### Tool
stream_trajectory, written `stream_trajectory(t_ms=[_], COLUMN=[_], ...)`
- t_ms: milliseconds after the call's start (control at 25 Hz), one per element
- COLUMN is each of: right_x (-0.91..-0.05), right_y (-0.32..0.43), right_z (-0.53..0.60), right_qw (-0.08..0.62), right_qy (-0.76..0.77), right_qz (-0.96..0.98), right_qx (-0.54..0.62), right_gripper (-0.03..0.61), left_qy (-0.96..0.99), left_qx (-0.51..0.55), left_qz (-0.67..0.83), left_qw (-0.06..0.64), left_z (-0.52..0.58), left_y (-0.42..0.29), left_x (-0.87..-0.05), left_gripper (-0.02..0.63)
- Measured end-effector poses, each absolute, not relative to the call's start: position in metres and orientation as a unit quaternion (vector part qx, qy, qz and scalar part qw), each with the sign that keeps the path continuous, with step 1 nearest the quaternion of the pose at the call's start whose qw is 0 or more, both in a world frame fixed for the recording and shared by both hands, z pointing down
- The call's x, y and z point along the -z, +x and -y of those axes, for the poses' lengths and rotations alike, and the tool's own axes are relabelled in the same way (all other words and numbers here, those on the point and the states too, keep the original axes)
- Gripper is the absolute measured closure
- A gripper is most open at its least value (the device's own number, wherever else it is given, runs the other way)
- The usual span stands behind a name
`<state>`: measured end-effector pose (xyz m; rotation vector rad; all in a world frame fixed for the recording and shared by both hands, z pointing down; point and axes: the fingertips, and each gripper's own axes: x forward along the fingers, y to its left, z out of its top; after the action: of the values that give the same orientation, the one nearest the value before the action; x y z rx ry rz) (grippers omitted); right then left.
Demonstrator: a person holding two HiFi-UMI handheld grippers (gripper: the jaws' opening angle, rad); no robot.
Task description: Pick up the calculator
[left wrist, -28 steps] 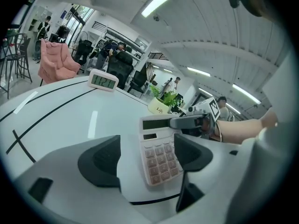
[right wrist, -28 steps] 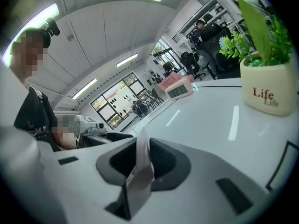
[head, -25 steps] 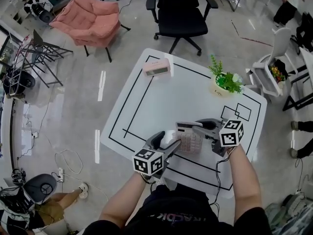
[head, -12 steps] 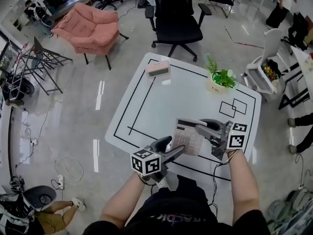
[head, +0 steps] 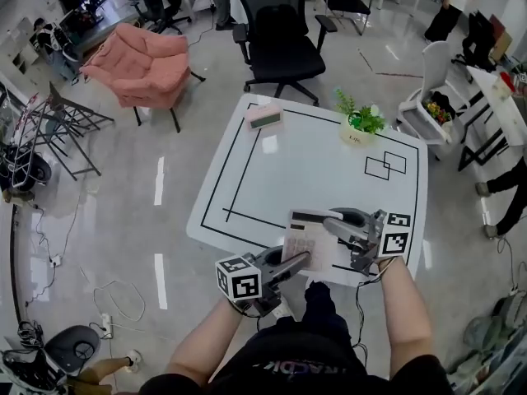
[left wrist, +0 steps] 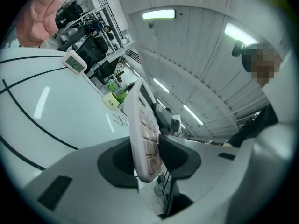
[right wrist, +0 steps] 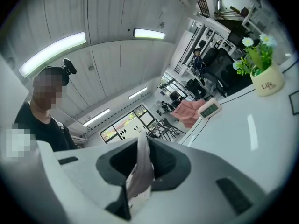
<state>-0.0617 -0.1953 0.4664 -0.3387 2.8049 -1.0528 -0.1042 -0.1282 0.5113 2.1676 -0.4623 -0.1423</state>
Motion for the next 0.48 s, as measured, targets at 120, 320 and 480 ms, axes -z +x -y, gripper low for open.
stream_trajectory(t_ms=[120, 320, 480], right_x=[-0.46, -0.45, -0.44], right_y=[-0.067, -0.064, -0.048], right_z=[0.181, 0.167, 0.154], right_qw=[0.066, 0.059, 0.064], right_qy=[-0.134, -0.19, -0.22], right_qz=[-0.928, -0.929, -0.926], right_qx=[0.343, 0.313, 0.299], right_gripper=[0.506, 0.496, 0.48], left_qy=[0.871, 0.861, 0.862], left_qx=[0.079, 0.119, 0.135], left_qz=[0.172, 0.169, 0.181], left_qw=[0.452, 0.465, 0.453], left_z=[0.114, 0.101, 0.093], left_y=[-0.111, -0.115, -0.11], left_x=[-0.502, -0.486, -0.476], left_gripper=[0.501, 0.531, 0.548])
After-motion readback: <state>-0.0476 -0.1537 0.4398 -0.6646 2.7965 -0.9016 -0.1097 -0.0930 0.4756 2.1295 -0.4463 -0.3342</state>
